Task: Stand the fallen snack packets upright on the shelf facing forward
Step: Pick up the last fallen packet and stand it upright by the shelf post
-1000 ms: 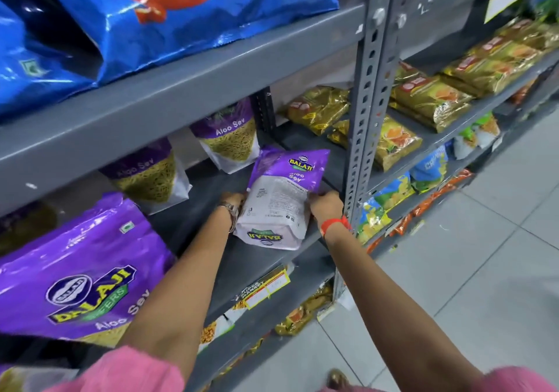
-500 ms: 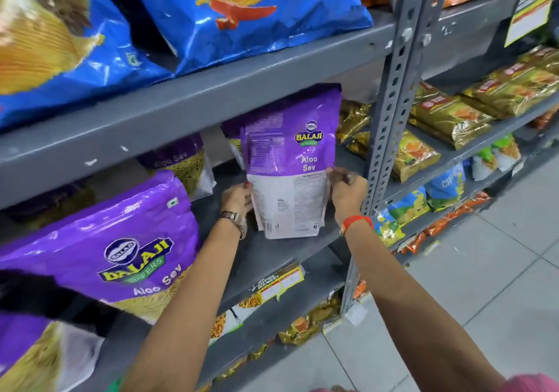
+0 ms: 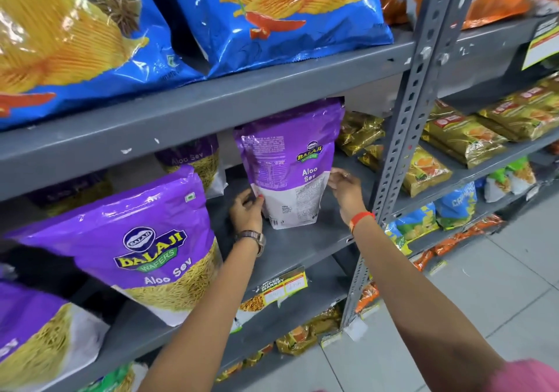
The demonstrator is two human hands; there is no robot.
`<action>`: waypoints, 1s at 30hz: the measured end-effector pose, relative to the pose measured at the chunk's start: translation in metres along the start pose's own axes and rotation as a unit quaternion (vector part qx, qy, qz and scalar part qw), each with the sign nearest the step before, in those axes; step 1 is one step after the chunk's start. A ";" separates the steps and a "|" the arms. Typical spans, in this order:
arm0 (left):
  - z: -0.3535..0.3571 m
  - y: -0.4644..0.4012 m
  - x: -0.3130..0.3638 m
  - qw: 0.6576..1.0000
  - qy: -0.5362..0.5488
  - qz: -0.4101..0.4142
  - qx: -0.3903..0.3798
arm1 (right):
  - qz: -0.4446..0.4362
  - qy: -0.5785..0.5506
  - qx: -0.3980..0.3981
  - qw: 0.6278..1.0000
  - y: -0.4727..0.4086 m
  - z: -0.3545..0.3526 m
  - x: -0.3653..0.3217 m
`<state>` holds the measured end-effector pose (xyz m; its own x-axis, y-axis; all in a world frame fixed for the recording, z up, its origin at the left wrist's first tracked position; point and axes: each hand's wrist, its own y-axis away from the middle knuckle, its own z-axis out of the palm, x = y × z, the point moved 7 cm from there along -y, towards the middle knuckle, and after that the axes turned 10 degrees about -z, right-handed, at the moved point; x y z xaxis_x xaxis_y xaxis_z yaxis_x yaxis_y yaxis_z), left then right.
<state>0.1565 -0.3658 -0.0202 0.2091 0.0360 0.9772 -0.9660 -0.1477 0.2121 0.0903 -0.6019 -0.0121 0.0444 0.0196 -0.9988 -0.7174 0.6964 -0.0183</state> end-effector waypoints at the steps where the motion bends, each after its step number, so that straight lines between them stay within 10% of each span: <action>1: 0.000 0.010 0.003 0.999 -0.015 0.028 0.013 | 0.003 -0.005 -0.008 1.000 0.000 0.000 0.000; 11: 0.046 0.072 0.010 0.970 -0.084 0.133 -0.184 | 0.067 -0.016 -0.179 0.982 0.037 0.026 0.002; 17: 0.026 0.050 0.013 0.992 0.017 0.094 -0.083 | -0.015 0.054 -0.274 0.960 0.051 0.047 -0.020; 22: 0.011 0.017 0.001 0.991 0.092 0.013 -0.092 | -0.036 -0.014 -0.176 0.984 0.022 0.030 -0.029; 30: 0.000 -0.015 0.008 0.997 0.006 -0.042 -0.059 | 0.000 -0.035 -0.235 0.971 0.007 0.056 -0.027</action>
<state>0.1724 -0.3631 -0.0151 0.2886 0.0554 0.9558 -0.9566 -0.0255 0.2903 0.1228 -0.5574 0.0173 0.0798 0.0798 -0.9936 -0.9551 0.2914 -0.0534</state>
